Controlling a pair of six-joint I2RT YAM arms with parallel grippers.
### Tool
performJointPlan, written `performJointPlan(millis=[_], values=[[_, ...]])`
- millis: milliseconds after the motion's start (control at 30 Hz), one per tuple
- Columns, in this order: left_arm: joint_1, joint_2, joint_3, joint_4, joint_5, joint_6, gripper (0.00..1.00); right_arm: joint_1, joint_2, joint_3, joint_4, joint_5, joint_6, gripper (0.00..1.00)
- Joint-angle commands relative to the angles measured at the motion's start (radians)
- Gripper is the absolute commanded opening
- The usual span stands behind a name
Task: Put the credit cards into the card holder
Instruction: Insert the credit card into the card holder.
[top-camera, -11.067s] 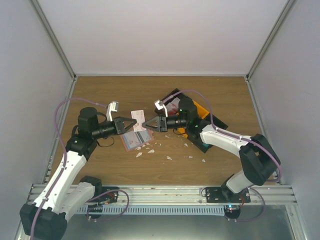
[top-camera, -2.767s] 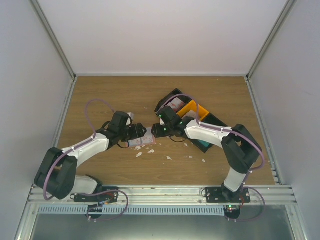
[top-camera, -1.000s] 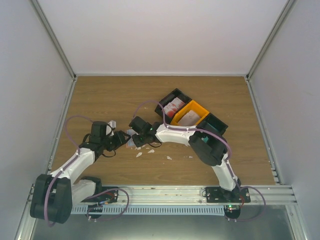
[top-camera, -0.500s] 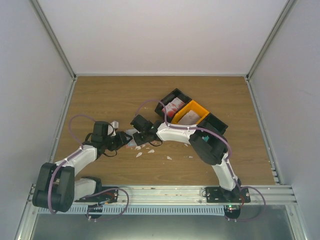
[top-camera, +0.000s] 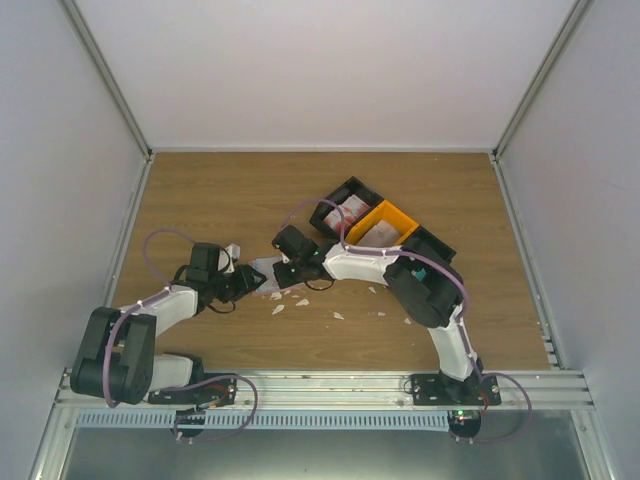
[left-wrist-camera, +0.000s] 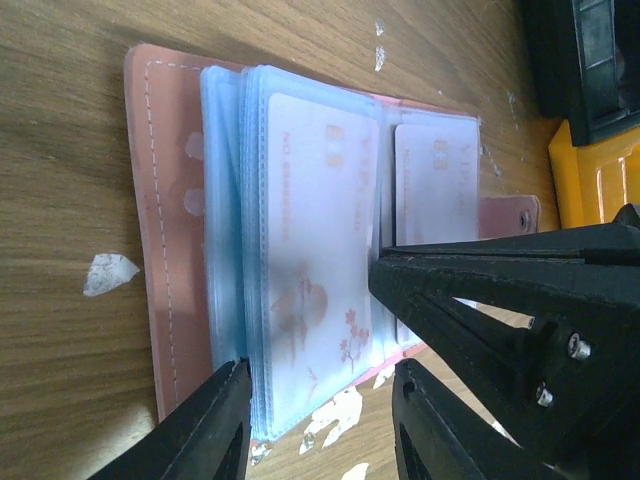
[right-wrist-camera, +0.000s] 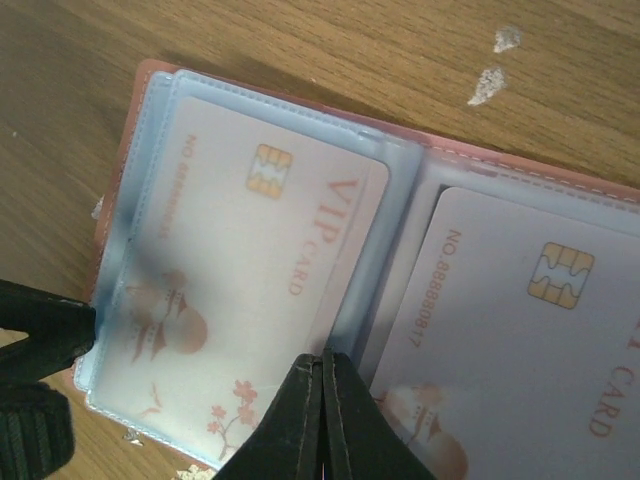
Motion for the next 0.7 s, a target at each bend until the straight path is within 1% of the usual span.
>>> performJointPlan(millis=[0,133,667], values=[[0.005,0.016,0.008,0.063,0.006,0.027,0.42,-0.03,-0.006,-0.066,-0.007,-0.074,0.018,0.0],[0.005,0.027,0.01,0.076,0.009,0.031,0.41,-0.047,-0.02,-0.096,0.025,-0.114,0.024,0.01],[0.005,0.006,0.021,0.075,0.025,0.034,0.37,-0.055,-0.023,-0.111,0.034,-0.121,0.026,0.01]])
